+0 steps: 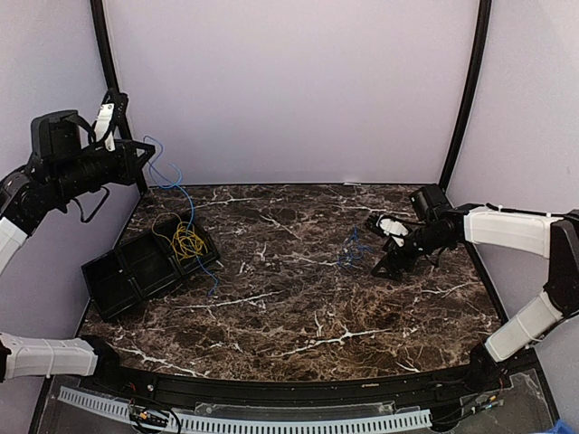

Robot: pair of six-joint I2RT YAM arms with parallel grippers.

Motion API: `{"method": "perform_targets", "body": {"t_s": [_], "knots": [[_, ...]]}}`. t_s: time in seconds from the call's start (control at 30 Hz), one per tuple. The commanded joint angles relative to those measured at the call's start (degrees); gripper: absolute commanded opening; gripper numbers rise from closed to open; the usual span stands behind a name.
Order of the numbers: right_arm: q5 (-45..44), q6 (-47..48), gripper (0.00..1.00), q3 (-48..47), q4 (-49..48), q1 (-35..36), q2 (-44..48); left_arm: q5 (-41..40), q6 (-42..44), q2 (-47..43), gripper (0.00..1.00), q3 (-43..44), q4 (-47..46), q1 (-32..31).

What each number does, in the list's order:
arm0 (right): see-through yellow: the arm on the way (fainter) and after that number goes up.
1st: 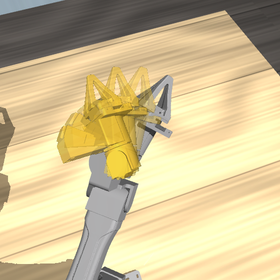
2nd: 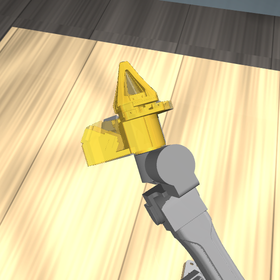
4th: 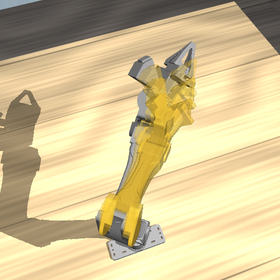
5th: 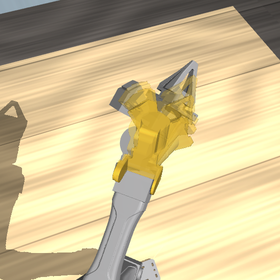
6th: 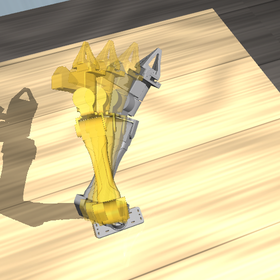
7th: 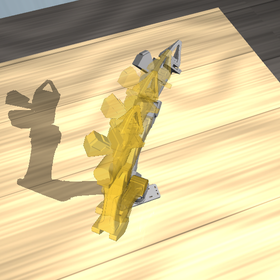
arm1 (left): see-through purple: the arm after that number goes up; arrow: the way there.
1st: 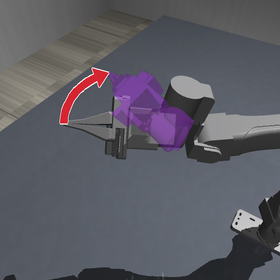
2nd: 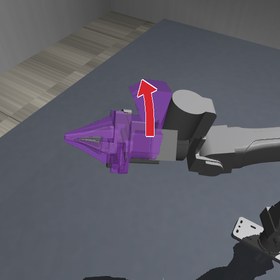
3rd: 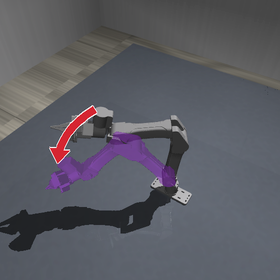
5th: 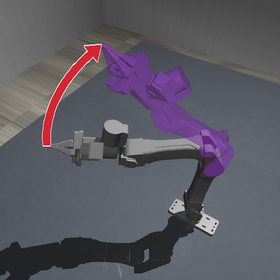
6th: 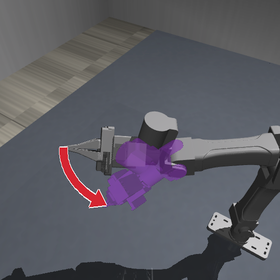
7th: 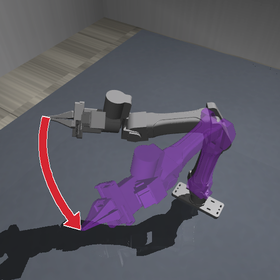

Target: Untangle the cables

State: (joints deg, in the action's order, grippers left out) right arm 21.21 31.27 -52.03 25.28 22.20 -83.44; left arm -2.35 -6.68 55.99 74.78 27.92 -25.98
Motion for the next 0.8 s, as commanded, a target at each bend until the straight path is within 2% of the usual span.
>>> {"method": "perform_targets", "body": {"t_s": [0.0,0.37,0.77], "knots": [[0.7,0.8,0.93,0.4,-1.5,-0.3,-0.6,1.8,-0.1,-2.0,0.0,2.9,-1.2,0.2],[1.5,1.0,0.93,0.0,-0.7,-0.3,-1.9,-6.3,0.5,-0.4,0.0,6.9,7.6,0.2],[1.6,1.2,0.93,-0.1,-0.3,-0.4,-2.2,-20.0,5.8,1.0,0.0,8.2,9.5,0.2]]}}
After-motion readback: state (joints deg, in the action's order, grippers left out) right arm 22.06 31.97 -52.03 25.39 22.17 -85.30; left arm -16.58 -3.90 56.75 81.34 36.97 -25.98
